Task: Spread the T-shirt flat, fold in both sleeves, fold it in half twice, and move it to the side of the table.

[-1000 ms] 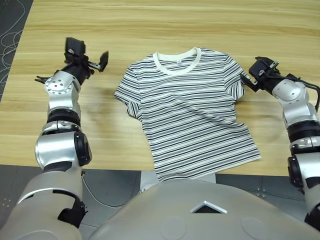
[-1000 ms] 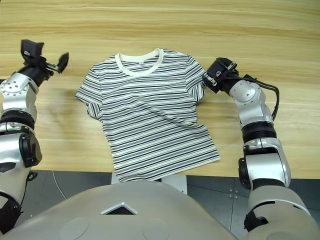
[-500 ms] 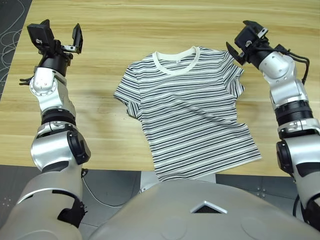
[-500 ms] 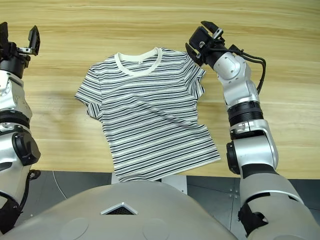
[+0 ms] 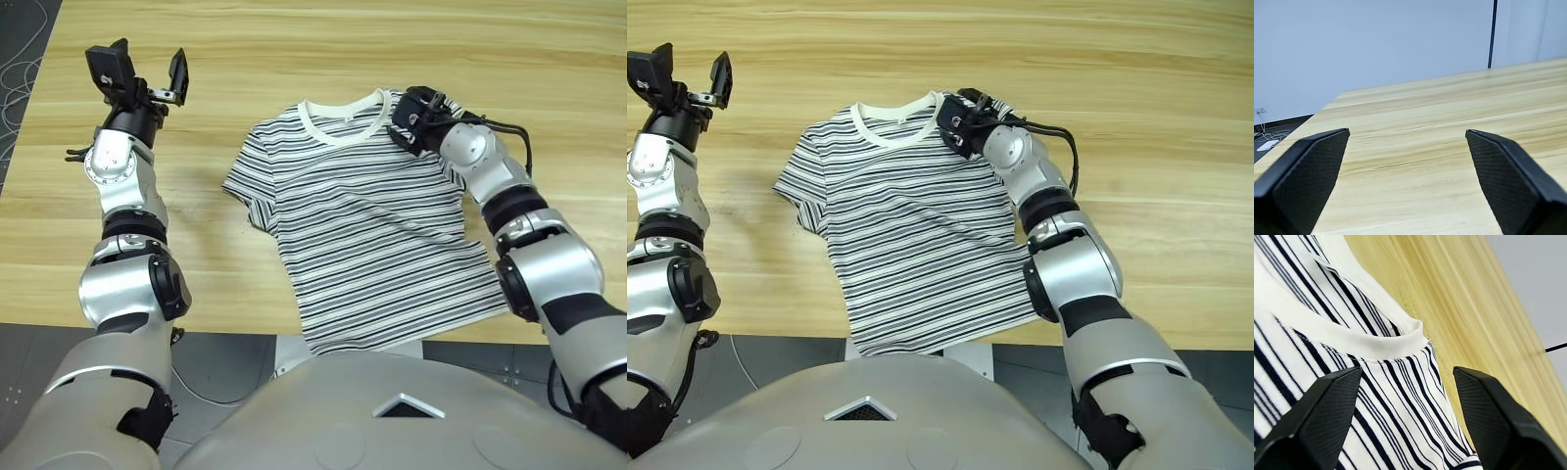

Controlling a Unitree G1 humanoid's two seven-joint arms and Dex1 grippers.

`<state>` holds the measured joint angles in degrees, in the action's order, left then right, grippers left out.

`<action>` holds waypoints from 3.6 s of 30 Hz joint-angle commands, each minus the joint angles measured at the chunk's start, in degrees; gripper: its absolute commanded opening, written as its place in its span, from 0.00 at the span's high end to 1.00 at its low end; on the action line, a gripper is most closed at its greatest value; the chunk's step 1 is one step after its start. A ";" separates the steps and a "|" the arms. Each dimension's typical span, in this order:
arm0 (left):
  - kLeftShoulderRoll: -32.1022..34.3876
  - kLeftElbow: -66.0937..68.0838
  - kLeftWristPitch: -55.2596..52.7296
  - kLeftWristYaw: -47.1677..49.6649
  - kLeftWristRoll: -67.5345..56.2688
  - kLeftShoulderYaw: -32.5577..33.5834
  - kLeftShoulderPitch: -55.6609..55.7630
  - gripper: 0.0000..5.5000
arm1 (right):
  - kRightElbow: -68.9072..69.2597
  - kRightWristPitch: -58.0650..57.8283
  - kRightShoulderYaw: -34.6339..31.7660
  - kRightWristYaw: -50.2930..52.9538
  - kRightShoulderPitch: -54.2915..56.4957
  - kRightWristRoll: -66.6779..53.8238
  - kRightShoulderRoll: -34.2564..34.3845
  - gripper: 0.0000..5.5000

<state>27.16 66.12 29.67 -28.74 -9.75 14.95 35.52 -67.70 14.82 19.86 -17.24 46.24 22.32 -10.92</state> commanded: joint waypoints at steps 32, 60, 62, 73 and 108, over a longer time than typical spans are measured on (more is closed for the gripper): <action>2.79 -1.74 -0.27 -2.63 -0.33 1.23 -3.73 0.20 | -7.78 -0.76 -6.27 3.62 0.00 -0.28 -9.57 0.37; -16.23 -51.19 -83.82 8.93 -22.39 0.17 -13.05 0.20 | 12.38 4.57 -12.84 -0.80 5.45 -5.50 -20.31 0.37; -17.19 -51.67 -85.79 12.48 -21.73 0.86 -13.73 0.20 | 13.99 4.03 -12.67 -1.05 4.66 -5.63 -20.32 0.37; -16.77 -43.47 -79.01 20.77 -16.91 3.60 -12.66 0.20 | 18.29 2.12 -12.06 -1.53 1.78 -5.87 -20.13 0.37; -21.87 -25.82 -70.23 18.35 -13.48 -3.28 -8.82 0.39 | 18.20 1.81 -12.08 -1.09 0.59 -5.99 -19.11 0.36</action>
<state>6.22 36.90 -36.98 -11.46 -25.55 13.10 31.74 -49.78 17.18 7.84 -17.94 47.03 16.64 -30.09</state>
